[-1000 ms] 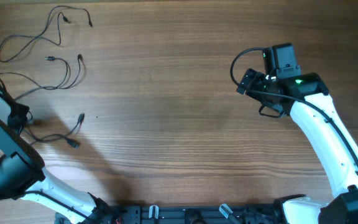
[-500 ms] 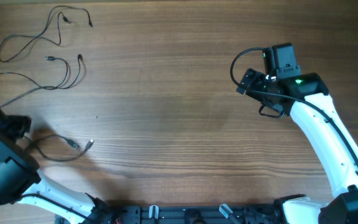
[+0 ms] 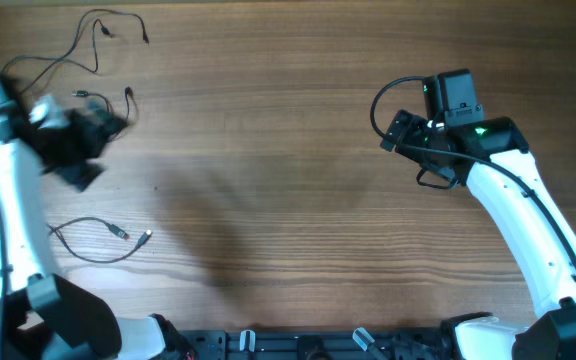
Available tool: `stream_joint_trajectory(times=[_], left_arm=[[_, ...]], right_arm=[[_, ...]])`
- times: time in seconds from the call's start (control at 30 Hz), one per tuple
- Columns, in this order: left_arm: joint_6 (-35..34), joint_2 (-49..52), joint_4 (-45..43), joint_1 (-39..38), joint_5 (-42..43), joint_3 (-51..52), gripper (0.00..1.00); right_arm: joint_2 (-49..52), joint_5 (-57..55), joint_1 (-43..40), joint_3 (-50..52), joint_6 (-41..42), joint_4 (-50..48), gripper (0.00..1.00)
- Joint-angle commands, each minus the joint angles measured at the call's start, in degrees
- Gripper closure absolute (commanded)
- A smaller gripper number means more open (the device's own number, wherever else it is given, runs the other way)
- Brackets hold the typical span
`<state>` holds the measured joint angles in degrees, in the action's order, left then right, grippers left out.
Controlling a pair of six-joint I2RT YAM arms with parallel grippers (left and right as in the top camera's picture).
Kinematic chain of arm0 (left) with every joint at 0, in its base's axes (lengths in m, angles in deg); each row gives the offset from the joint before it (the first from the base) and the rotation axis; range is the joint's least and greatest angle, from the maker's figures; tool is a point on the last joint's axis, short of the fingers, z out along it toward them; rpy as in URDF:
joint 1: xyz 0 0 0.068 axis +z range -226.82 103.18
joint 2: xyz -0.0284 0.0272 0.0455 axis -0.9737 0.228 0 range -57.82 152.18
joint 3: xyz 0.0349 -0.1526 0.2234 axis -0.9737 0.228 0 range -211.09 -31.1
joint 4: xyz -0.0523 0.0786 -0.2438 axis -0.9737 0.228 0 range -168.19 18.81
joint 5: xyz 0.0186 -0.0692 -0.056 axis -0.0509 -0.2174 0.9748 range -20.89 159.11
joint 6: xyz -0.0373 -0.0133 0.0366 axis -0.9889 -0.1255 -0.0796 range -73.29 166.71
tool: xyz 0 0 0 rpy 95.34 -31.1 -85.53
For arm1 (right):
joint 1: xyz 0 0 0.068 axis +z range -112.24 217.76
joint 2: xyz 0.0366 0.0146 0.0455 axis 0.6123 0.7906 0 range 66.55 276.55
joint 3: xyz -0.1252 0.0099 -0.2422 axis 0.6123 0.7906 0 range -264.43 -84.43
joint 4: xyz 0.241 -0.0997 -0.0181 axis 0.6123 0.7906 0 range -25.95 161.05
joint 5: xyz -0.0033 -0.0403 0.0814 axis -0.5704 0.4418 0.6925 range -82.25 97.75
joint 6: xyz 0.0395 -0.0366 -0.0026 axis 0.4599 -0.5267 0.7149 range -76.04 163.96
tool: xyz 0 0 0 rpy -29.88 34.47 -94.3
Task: Untangle cables
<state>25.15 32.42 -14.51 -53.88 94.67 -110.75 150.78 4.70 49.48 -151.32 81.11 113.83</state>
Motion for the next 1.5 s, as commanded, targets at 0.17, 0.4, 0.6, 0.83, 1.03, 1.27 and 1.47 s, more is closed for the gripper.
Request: stream_joint_trajectory(times=[0.17,0.4,0.6,0.83,1.03,1.27,1.47], left_arm=[[2.93,-4.24,-4.79,-29.51,2.29,-0.72,0.0],[3.17,-26.21,-0.11,-31.85,2.21,-0.72,0.0],[3.17,-45.88,3.54,-31.85,-4.46,-0.72,0.0],[3.17,-51.08,3.69,-31.85,-4.44,-0.72,0.0],[3.17,-51.08,4.35,-31.85,-4.44,-0.72,0.0],[3.17,-51.08,4.35,-31.85,-4.44,-0.72,0.0],[3.17,-51.08,4.35,-31.85,-4.44,-0.72,0.0]], right_arm=[[0.55,0.04,-0.13,-0.13,-0.98,-0.02,0.0],[0.55,0.04,-0.13,-0.13,-0.96,-0.02,0.0],[0.55,0.04,-0.13,-0.11,-0.96,-0.04,0.0],[0.55,0.04,-0.13,-0.11,-0.96,-0.04,0.0],[1.01,0.04,-0.13,-0.13,-0.98,-0.04,0.0],[-6.58,0.04,-0.13,-0.11,-0.98,-0.02,0.0],[-19.23,-10.69,-0.13,-0.11,-1.14,0.09,0.0]])
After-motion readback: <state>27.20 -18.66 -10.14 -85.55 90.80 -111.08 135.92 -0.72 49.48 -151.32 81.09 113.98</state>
